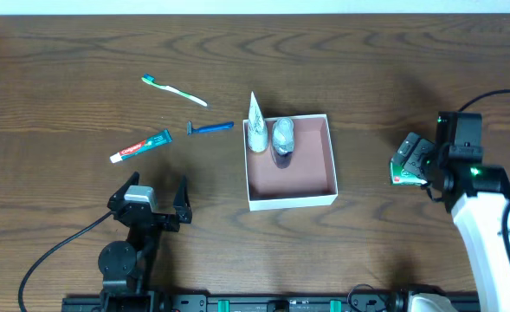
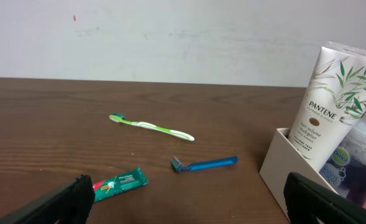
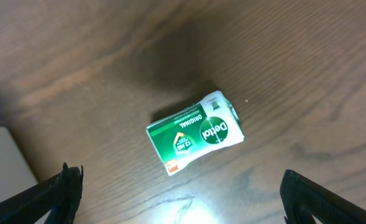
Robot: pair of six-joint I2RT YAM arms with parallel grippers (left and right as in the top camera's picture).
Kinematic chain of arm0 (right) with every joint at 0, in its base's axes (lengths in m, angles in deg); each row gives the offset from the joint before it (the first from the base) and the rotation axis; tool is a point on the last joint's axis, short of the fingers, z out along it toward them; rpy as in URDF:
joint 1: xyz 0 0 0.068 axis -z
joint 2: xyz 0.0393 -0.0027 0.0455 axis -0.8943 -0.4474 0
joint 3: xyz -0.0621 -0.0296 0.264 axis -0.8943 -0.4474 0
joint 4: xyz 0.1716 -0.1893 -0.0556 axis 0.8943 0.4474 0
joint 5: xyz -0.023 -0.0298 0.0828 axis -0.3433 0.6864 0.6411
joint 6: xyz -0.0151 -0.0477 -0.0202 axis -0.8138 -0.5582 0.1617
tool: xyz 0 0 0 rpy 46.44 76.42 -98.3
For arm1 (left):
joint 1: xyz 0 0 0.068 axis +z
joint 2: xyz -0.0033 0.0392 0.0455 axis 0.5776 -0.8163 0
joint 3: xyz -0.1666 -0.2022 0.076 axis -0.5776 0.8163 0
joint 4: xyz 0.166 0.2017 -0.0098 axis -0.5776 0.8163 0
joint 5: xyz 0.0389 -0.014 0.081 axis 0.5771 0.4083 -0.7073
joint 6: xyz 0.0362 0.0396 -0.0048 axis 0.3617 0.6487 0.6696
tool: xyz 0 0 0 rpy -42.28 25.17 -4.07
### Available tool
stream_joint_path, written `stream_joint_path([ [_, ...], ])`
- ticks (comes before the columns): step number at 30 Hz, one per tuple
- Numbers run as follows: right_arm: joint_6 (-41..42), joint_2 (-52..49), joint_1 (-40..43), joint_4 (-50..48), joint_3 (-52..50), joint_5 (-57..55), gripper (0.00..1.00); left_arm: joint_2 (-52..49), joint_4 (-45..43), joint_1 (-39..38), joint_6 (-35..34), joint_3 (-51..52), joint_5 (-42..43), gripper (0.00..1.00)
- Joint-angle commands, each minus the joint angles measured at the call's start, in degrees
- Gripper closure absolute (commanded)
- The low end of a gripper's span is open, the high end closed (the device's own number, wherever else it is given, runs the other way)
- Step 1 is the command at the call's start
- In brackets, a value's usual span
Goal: Pack container
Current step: 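Move the right gripper to the green Dettol soap bar and grasp it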
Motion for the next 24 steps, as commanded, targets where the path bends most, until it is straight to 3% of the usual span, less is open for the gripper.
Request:
stream_joint_path([
  [1, -6.9, -3.5, 2.3, -1.1, -0.3, 3.8, 0.01, 0.0, 1.8, 0.3, 0.7, 1.1, 0.7, 0.02],
  [12, -18.5, -15.8, 8.0, -6.3, -0.3, 13.5, 0.01, 0.0, 1.8, 0.3, 0.7, 1.1, 0.7, 0.02],
  [24, -21.0, -20.3, 9.1, -8.2, -0.3, 13.2, 0.01, 0.0, 1.8, 0.3, 0.7, 1.1, 0.7, 0.02],
])
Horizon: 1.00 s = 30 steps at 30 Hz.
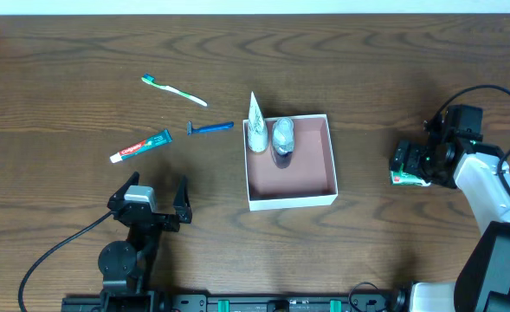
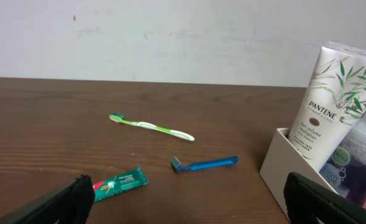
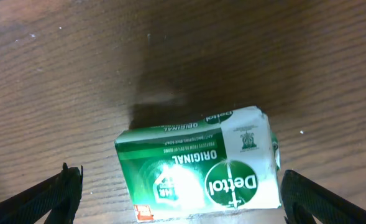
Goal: Pack container
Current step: 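Move the right gripper to the green Dettol soap bar and grasp it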
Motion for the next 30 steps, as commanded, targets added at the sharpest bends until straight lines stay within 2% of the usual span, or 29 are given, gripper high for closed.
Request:
stream_joint_path([
  [1, -1.8, -1.9, 0.5, -0.5, -0.2, -0.9, 0.01, 0.0, 1.8, 0.3, 0.7, 1.1, 0.7, 0.02],
  [20, -3.7, -10.1, 0.5, -5.4, -0.2, -2.2, 0.02, 0.0, 1.8, 0.3, 0.7, 1.1, 0.7, 0.02],
  [23, -3.7, -10.4, 0.5, -5.4, -0.2, -2.2, 0.13, 0.0, 1.8, 0.3, 0.7, 1.1, 0.7, 0.02],
  [27, -3.6, -10.4, 0.5, -5.4, -0.2, -2.2, 0.38, 0.0, 1.8, 0.3, 0.7, 1.1, 0.7, 0.02],
  [30, -3.0, -10.4, 0.5, -5.4, 0.0, -2.2, 0.43, 0.0, 1.8, 0.3, 0.7, 1.1, 0.7, 0.02],
])
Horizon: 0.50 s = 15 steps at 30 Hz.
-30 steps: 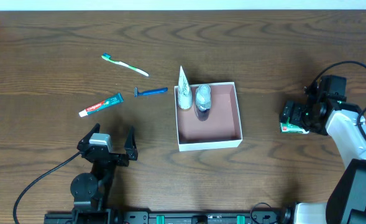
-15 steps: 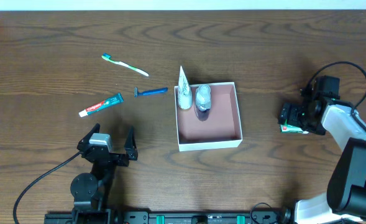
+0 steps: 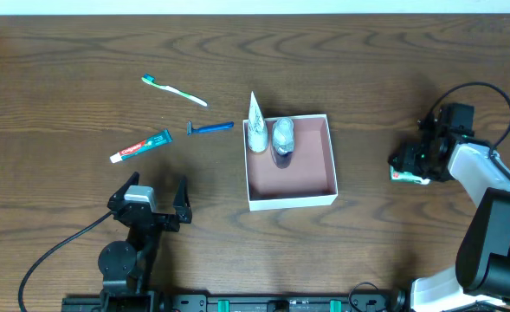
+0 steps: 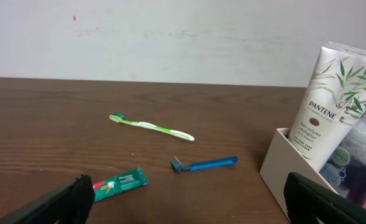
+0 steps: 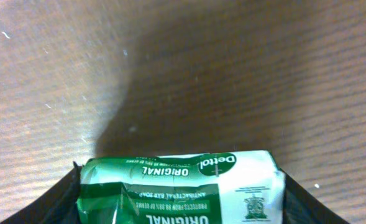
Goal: Pack container
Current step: 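Move the right gripper to the green Dettol soap bar and grasp it, then carry the Dettol soap into the box and release it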
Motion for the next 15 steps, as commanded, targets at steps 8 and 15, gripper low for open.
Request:
stream_joint_path([
  [8, 0.0, 1.0, 0.3, 6.8, 4.9, -0.2, 0.44, 0.0, 1.8, 0.3, 0.7, 1.1, 0.7, 0.02],
  [15, 0.0, 9.0, -1.3, 12.2, 11.0, 5.3, 0.42, 0.0, 1.8, 0.3, 0.7, 1.1, 0.7, 0.02],
])
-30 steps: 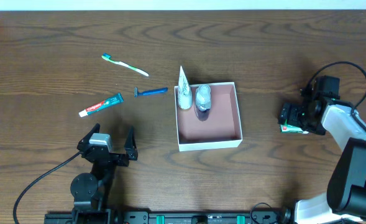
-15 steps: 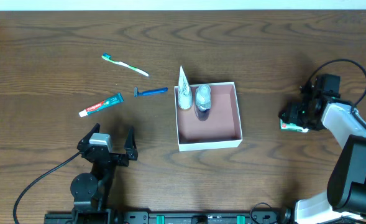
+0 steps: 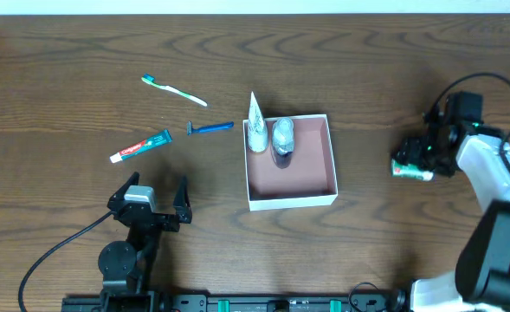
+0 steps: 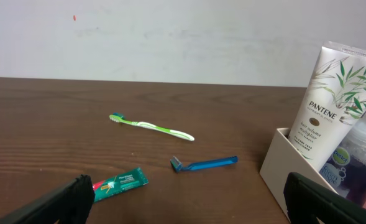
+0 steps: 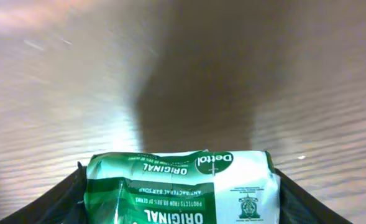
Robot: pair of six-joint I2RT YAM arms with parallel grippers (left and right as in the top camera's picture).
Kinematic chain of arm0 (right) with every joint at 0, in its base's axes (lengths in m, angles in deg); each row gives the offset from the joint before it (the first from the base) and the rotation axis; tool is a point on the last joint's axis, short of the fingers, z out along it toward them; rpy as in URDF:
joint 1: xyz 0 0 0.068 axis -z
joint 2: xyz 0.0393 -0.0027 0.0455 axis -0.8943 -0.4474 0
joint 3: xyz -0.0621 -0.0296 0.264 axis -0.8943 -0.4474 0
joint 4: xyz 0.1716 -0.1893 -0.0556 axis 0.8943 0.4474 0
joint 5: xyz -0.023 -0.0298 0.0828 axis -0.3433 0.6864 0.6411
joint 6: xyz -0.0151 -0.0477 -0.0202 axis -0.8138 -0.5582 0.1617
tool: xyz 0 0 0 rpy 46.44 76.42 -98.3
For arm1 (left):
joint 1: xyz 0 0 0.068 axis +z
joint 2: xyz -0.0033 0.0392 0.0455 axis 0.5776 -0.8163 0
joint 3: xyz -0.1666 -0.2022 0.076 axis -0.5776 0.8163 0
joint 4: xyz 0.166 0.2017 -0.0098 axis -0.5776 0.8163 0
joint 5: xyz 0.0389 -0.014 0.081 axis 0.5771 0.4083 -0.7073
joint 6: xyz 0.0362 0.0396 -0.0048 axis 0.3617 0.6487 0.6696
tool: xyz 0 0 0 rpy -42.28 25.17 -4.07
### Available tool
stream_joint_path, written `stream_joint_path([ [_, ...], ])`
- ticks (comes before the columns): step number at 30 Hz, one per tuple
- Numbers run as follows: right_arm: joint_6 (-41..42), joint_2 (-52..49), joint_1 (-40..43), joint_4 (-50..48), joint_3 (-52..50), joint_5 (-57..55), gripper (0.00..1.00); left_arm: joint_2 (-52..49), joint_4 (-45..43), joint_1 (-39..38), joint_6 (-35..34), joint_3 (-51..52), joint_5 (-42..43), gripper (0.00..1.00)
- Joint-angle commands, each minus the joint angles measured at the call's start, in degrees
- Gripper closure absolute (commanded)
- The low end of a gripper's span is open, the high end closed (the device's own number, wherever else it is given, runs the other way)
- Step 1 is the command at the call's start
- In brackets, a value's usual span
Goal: Pack container
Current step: 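Carry the Dettol soap into the box and release it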
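Observation:
A white box with a brown floor (image 3: 293,201) stands mid-table; a Pantene tube (image 3: 255,126) and a Dettol bottle (image 3: 282,139) stand against its far wall. To its right, my right gripper (image 3: 416,165) is shut on a green Dettol soap bar (image 5: 179,190), which fills the gap between the fingers in the right wrist view, with the table blurred behind it. My left gripper (image 3: 155,206) stays open near the front left edge, holding nothing. A green toothbrush (image 3: 175,90), a blue razor (image 3: 211,128) and a small toothpaste tube (image 3: 142,146) lie left of the box.
In the left wrist view the box wall (image 4: 284,167) rises at the right with the Pantene tube (image 4: 332,106) above it. The razor (image 4: 204,164), toothbrush (image 4: 151,126) and toothpaste (image 4: 119,184) lie on the bare wood ahead.
The right gripper now grips the soap bar, which sits slightly farther back on the table side; the table behind it has gone blurred. The left arm has not moved.
The right gripper hung open well above the soap bar lying right of the box. It was then lower over the bar, then down around it with a finger on each side. Now it is shut on the bar. The left arm and the other items stayed put.

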Motion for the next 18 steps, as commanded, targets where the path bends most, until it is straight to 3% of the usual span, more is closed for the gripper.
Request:
stream_joint_path([
  [1, 0.1, 6.6, -1.7, 1.7, 4.7, 3.0, 0.42, 0.0, 1.8, 0.3, 0.7, 1.1, 0.7, 0.02],
  [9, -2.7, 17.7, -8.8, 7.8, 10.6, 6.1, 0.44, 0.0, 1.8, 0.3, 0.7, 1.1, 0.7, 0.02],
  [18, -2.7, 27.1, -23.1, 7.5, 11.4, 9.3, 0.42, 0.0, 1.8, 0.3, 0.7, 1.1, 0.7, 0.02],
])
